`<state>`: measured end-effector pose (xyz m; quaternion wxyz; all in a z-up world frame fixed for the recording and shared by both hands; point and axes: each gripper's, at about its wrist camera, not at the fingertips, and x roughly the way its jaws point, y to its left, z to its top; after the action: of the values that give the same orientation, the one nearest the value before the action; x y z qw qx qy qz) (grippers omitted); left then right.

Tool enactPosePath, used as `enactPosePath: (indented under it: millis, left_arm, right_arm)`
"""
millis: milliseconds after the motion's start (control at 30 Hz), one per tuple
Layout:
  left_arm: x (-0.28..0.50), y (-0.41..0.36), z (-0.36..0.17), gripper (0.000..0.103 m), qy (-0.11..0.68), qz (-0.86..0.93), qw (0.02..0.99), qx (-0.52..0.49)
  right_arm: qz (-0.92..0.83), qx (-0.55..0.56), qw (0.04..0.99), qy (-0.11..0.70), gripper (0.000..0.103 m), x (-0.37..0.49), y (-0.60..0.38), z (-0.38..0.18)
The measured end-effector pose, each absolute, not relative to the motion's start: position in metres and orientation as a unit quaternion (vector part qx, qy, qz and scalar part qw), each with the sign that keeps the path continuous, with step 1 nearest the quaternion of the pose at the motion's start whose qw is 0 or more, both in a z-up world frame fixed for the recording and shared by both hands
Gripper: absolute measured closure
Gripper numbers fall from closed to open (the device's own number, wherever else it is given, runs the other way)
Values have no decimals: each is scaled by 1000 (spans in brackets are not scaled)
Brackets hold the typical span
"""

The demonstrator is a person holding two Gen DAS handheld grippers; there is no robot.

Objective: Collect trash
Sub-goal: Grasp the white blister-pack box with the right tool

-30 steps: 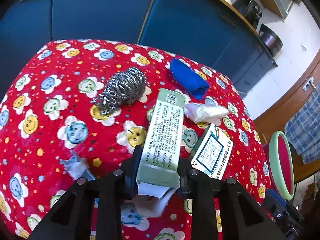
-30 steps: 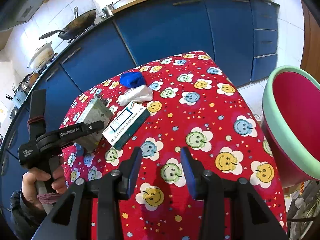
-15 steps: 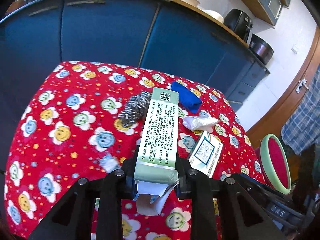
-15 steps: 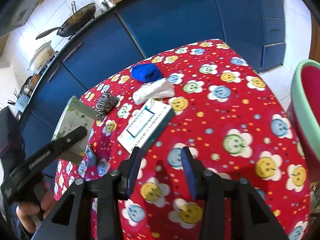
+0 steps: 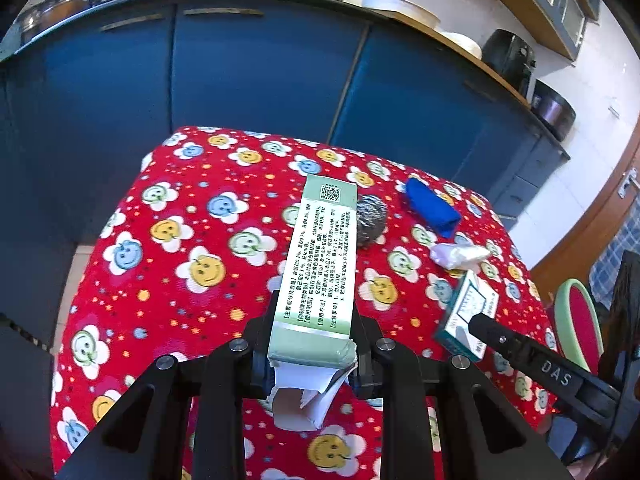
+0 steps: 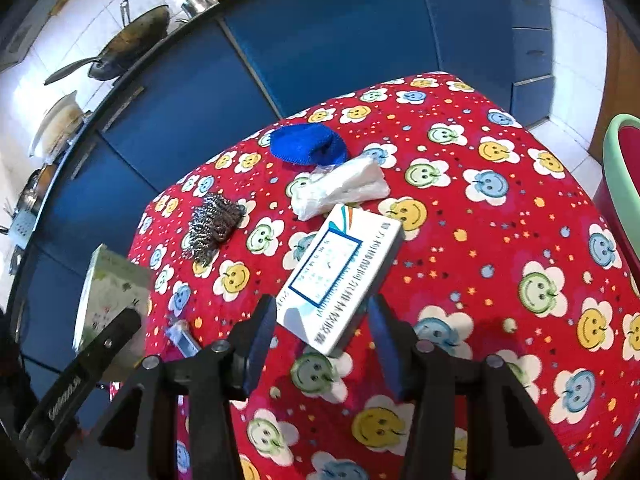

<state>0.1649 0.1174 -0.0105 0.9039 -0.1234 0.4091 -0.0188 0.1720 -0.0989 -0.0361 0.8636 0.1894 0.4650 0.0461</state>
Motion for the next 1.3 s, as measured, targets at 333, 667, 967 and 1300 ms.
enactPosePath:
  millis: [333, 667, 967, 1300]
  left_arm:
    - [163, 126, -16, 77, 407, -13, 903, -139]
    - [162, 123, -16, 77, 405, -18, 903, -143]
    - [162, 115, -16, 77, 408, -27, 903, -136]
    - [154, 77, -4, 77, 402, -65, 907, -109]
  right_arm:
    - [2, 154, 871, 467, 44, 193, -72, -40]
    - [-16, 130, 867, 480, 38, 210, -63, -55]
    - [5, 135, 865, 483, 41, 197, -73, -54]
    - [45, 160, 876, 452, 42, 152, -111, -37]
